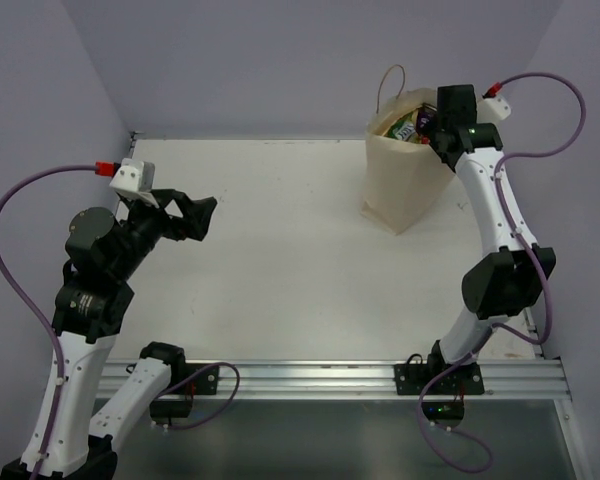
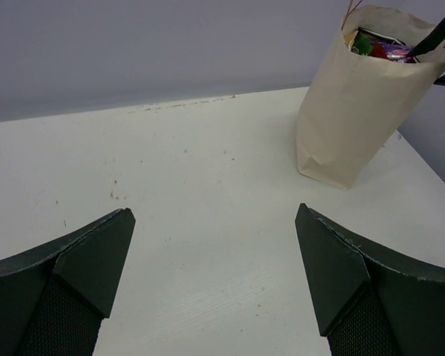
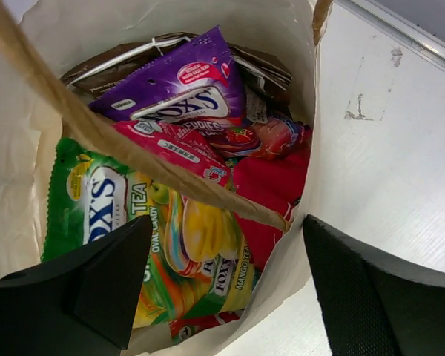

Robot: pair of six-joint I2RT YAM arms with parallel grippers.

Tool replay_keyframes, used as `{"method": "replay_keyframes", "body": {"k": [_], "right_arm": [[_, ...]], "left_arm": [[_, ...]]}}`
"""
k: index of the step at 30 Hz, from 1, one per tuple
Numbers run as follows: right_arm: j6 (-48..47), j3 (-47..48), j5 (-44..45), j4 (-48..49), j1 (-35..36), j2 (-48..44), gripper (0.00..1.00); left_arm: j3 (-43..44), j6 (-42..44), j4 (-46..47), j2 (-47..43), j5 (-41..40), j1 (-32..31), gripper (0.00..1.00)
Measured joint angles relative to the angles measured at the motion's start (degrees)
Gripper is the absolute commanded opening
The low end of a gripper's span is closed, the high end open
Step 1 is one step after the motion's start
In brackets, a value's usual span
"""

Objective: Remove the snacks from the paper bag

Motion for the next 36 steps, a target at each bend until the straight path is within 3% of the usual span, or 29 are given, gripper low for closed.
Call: {"method": "replay_keyframes", "body": {"k": [3, 4, 6, 7, 12, 27, 36], "right_arm": [[-0.15, -0.02, -0.22, -0.39, -0.22, -0.02, 0.57], [-0.33, -0.09, -0.26, -0.42, -0.26, -0.09, 0.44], [-0.7, -1.07, -0.5, -0.33, -0.26, -0.55, 0.31], [-0.81, -1.99, -0.92, -0.17, -0.26, -0.98, 0.21], [-3.52, -8.52, -5.27, 1.53, -0.28, -6.12, 0.01], [-27.12, -33.38, -32.41, 1.86, 2.08, -37.59, 0.0], [-31.36, -39.89, -42.34, 2.03, 3.52, -45.94, 0.0]], "left_arm": [[0.0, -0.02, -0.02, 0.04, 0.33, 0.0, 1.0], [0.0, -0.02, -0.02, 0.07, 0.48, 0.0, 1.0], [0.0, -0.04, -0.02, 0.09, 0.72, 0.0, 1.0], [0.0, -0.04, -0.02, 0.11, 0.81, 0.0, 1.0], [0.0, -0.22, -0.02, 0.2, 1.25, 0.0, 1.0], [0.52, -0.46, -0.02, 4.48, 4.87, 0.0, 1.0], [1.7, -4.15, 1.11, 8.81, 10.45, 0.0, 1.0]]}}
